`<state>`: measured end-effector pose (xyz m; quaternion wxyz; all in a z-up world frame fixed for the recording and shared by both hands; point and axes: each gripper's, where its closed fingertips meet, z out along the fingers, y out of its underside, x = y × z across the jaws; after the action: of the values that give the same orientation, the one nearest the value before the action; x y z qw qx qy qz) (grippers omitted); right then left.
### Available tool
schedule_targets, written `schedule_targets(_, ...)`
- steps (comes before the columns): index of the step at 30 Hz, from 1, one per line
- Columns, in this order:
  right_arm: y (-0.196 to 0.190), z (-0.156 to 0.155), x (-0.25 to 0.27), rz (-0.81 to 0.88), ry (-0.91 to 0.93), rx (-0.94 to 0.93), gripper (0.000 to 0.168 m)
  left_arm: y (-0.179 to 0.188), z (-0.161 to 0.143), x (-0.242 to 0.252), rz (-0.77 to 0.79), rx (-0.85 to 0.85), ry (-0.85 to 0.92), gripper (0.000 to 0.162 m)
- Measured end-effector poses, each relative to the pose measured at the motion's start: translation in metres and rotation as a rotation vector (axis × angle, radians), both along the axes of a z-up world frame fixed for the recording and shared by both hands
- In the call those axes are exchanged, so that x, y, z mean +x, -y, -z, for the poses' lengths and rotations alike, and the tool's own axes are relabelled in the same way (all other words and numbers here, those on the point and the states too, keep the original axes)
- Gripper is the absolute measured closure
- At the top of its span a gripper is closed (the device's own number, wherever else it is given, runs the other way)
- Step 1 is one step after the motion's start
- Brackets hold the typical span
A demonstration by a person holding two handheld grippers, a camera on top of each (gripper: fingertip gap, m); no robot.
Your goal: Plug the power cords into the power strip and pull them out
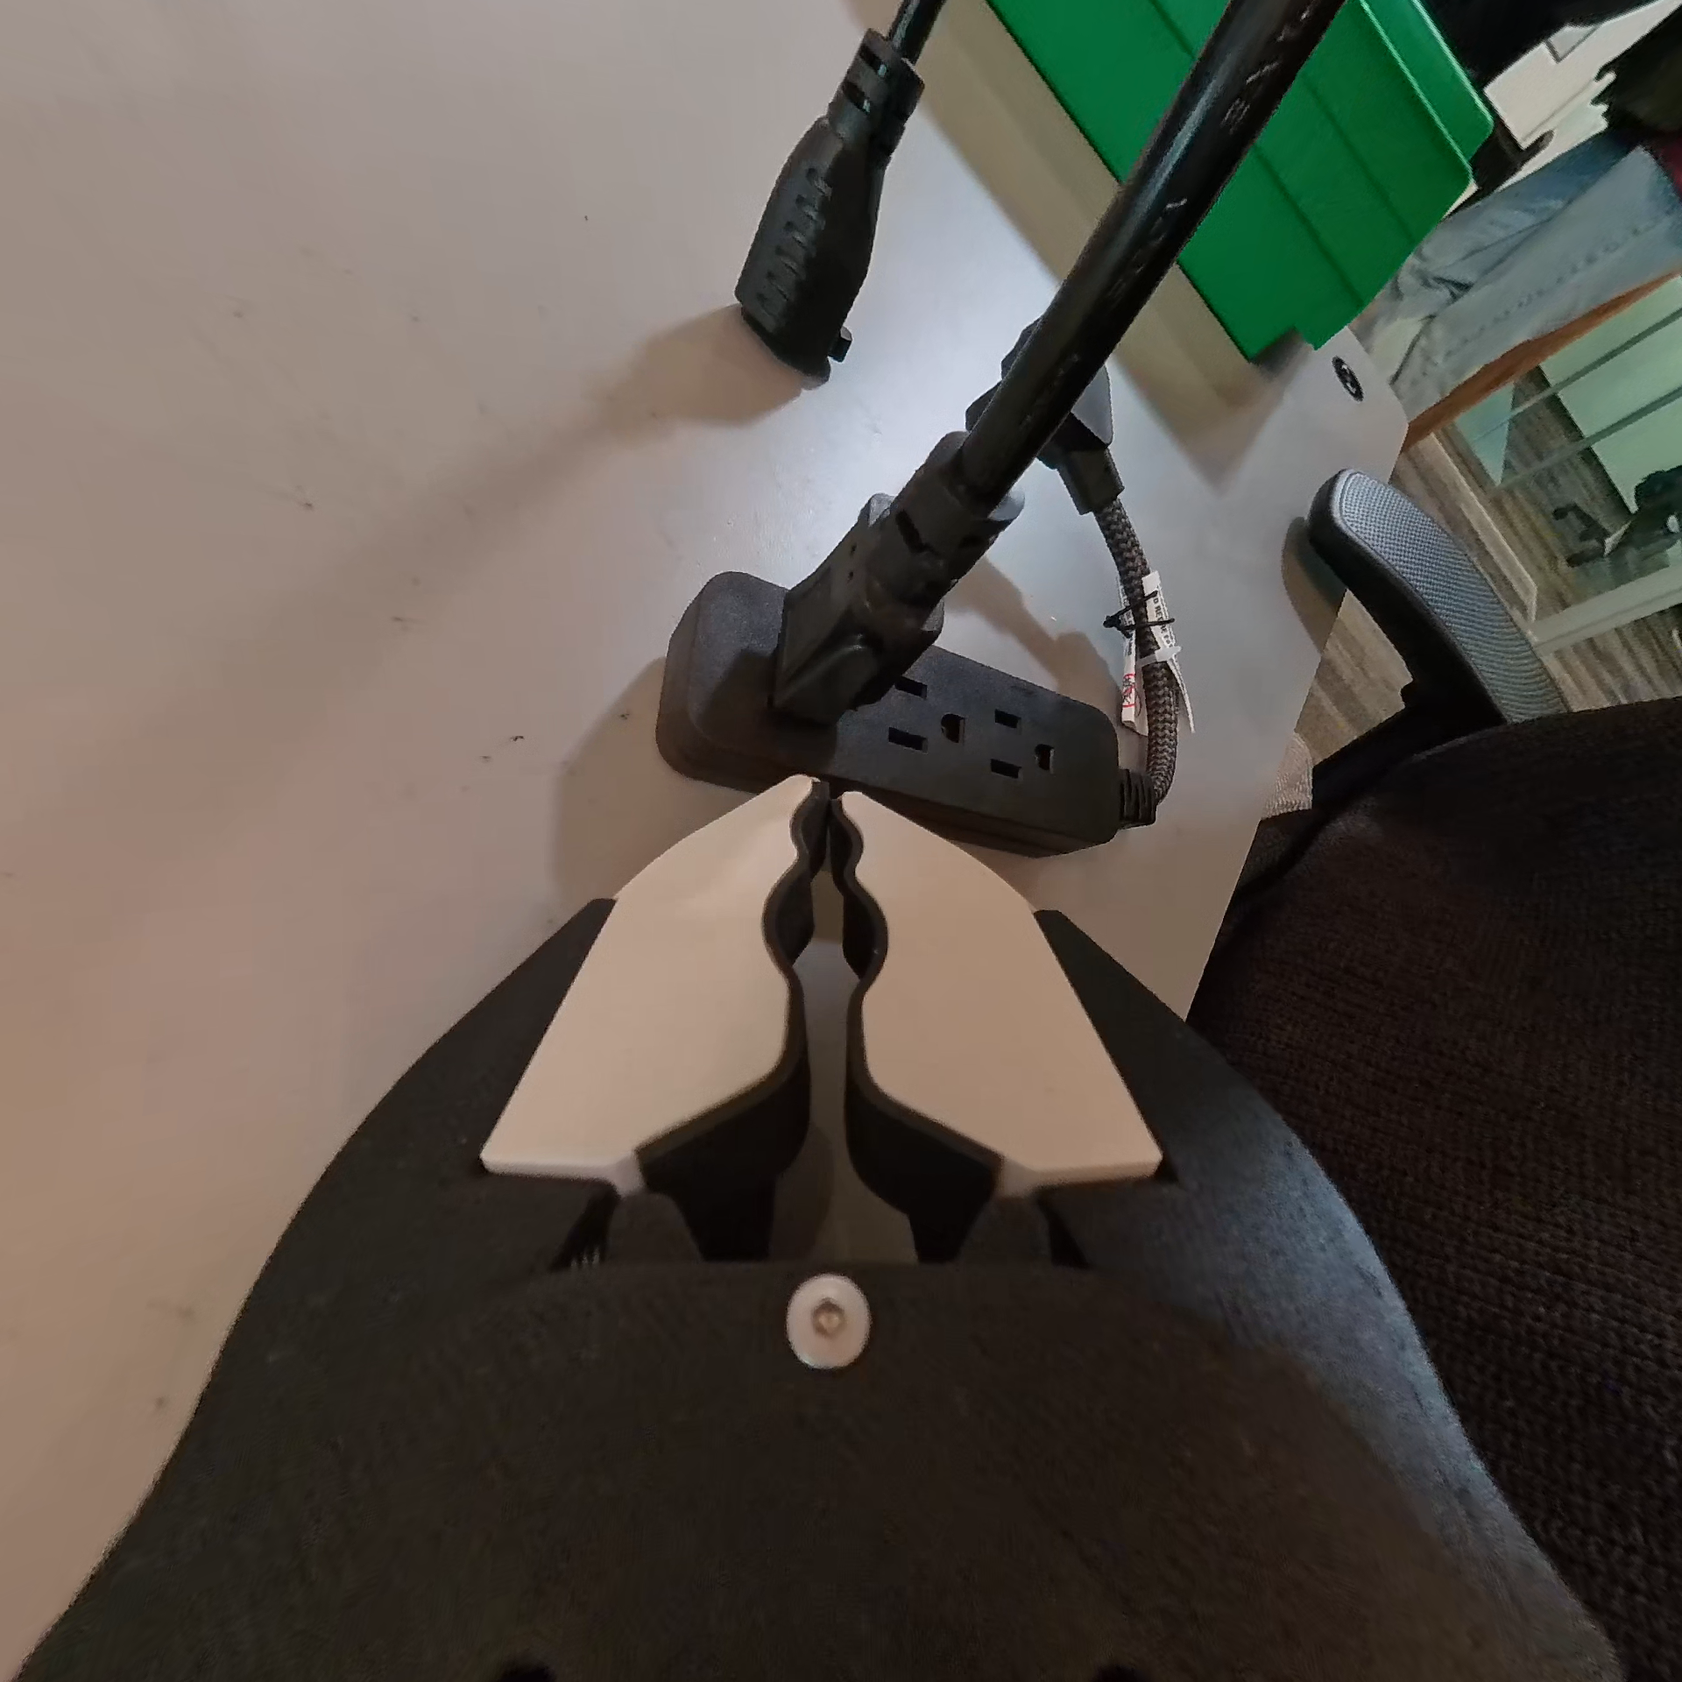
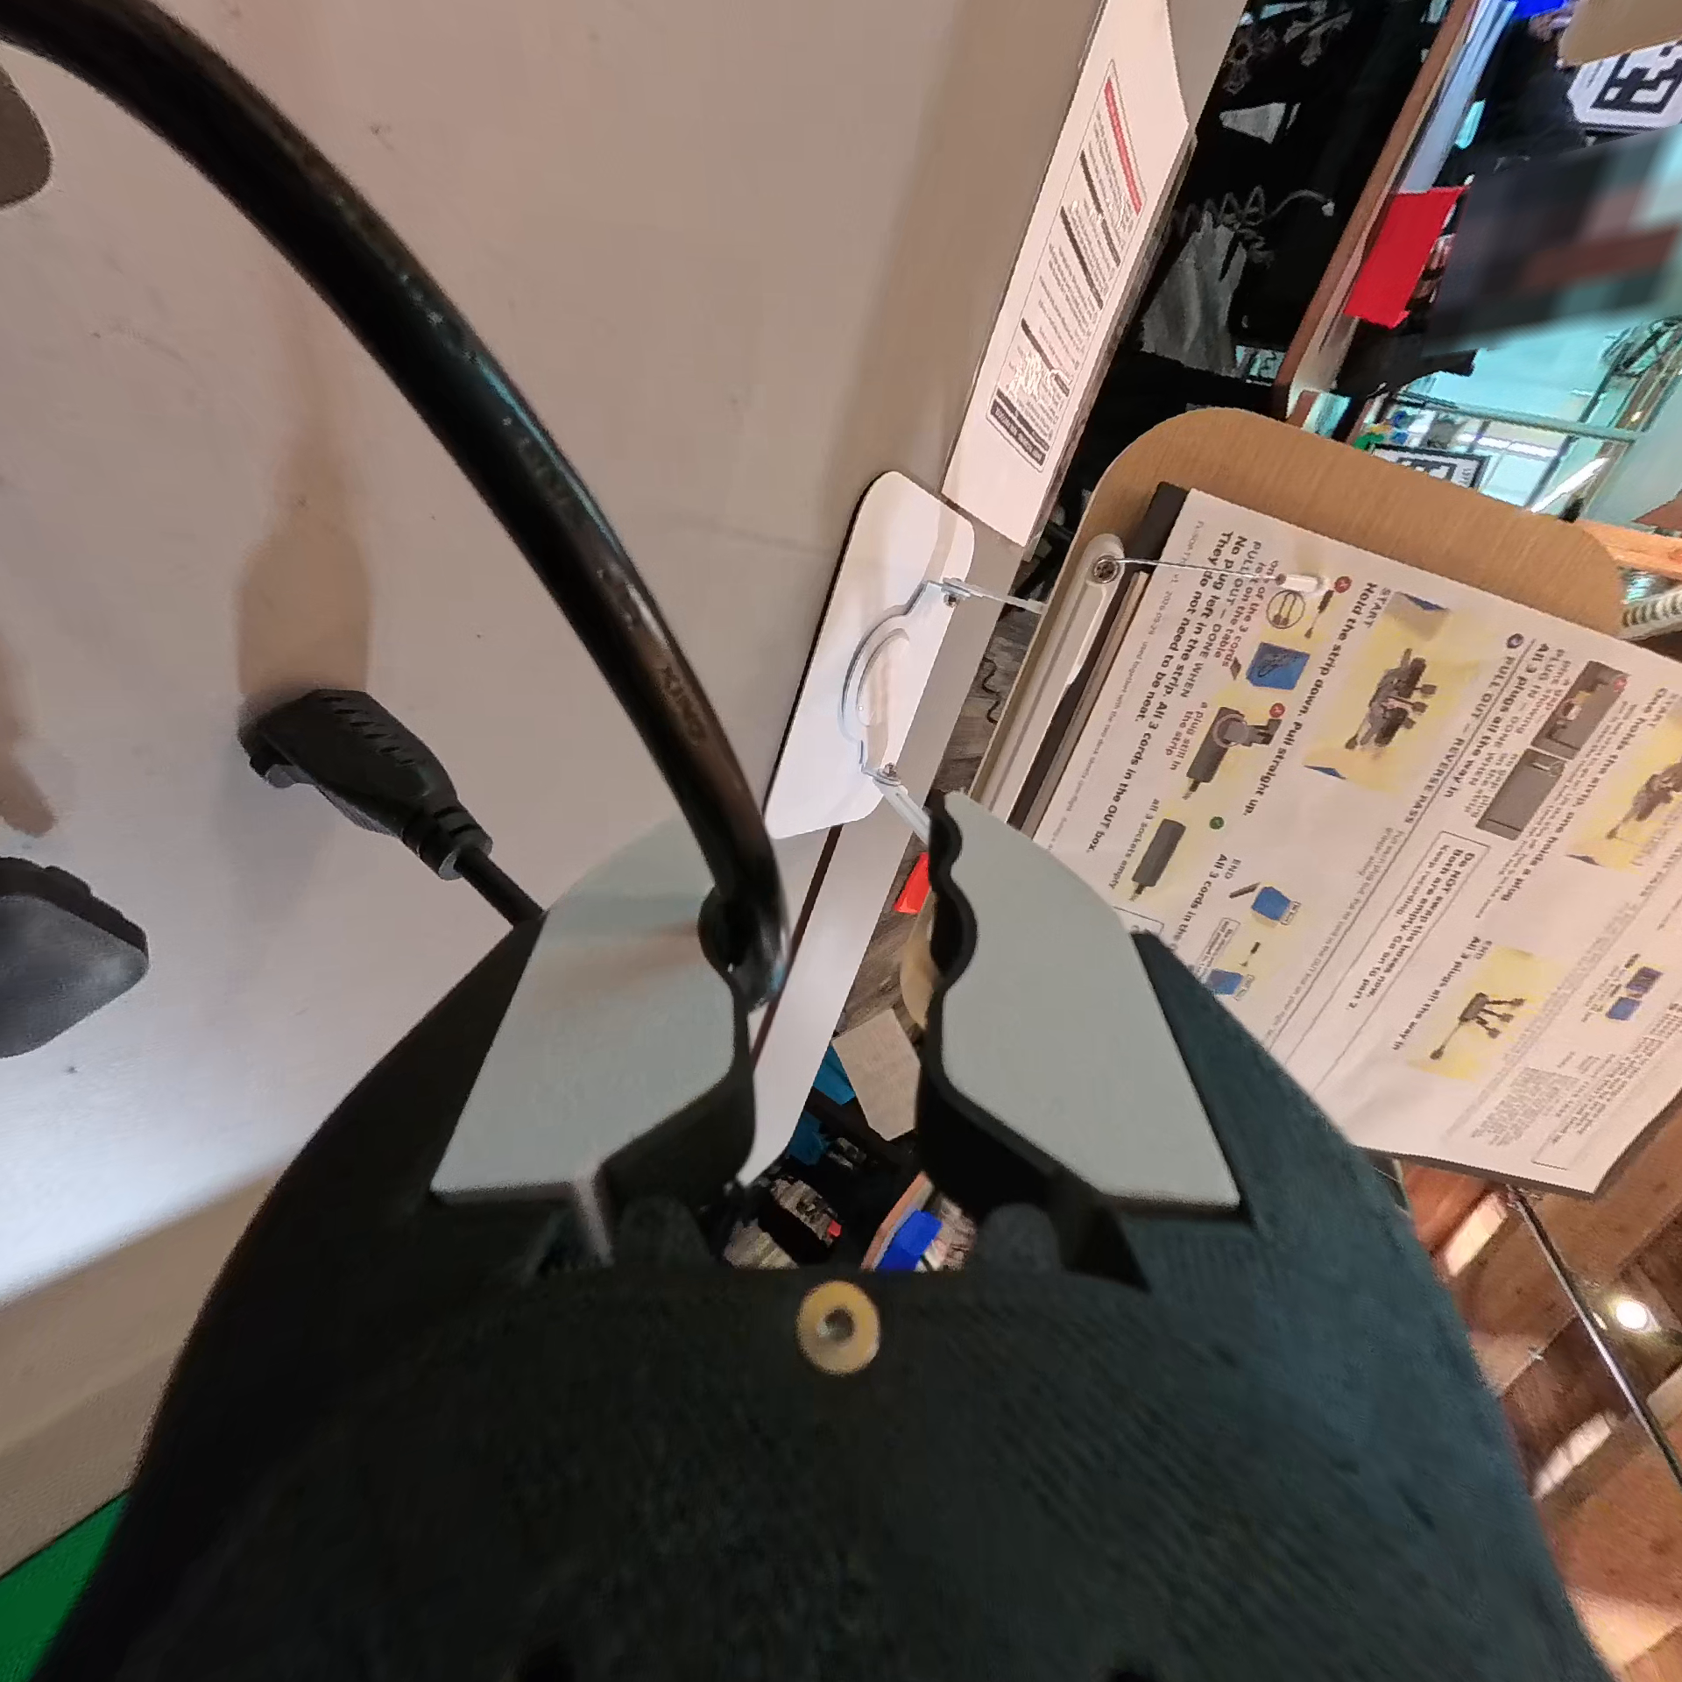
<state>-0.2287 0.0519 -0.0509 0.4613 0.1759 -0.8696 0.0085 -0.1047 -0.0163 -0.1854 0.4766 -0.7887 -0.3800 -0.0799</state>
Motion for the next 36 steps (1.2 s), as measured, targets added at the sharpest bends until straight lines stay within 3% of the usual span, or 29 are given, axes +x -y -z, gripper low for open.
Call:
schedule_targets(1, -0.001, 0.000, 0.001, 0.006, 0.011, -0.004, 0.127, 0.000, 0.000, 0.000, 0.000, 0.002, 0.001, 0.162)
schedule_targets(11, -0.030, -0.001, 0.011, 0.129, 0.213, -0.057, 0.100, 0.001, -0.003, -0.002, -0.008, 0.033, 0.006, 0.161)
schedule_targets(20, -0.045, -0.019, 0.003, 0.182, 0.176, -0.074, 0.104, 0.000, -0.007, -0.004, -0.014, 0.046, -0.023, 0.151)
schedule_targets(27, -0.019, -0.030, 0.019, 0.091, 0.170, -0.121, 0.113, -0.001, -0.007, -0.004, -0.012, 0.035, -0.033, 0.153)
schedule_targets(36, 0.005, -0.018, 0.043, 0.018, 0.211, -0.097, 0.114, 0.000, -0.007, -0.004, -0.012, 0.039, -0.032, 0.152)
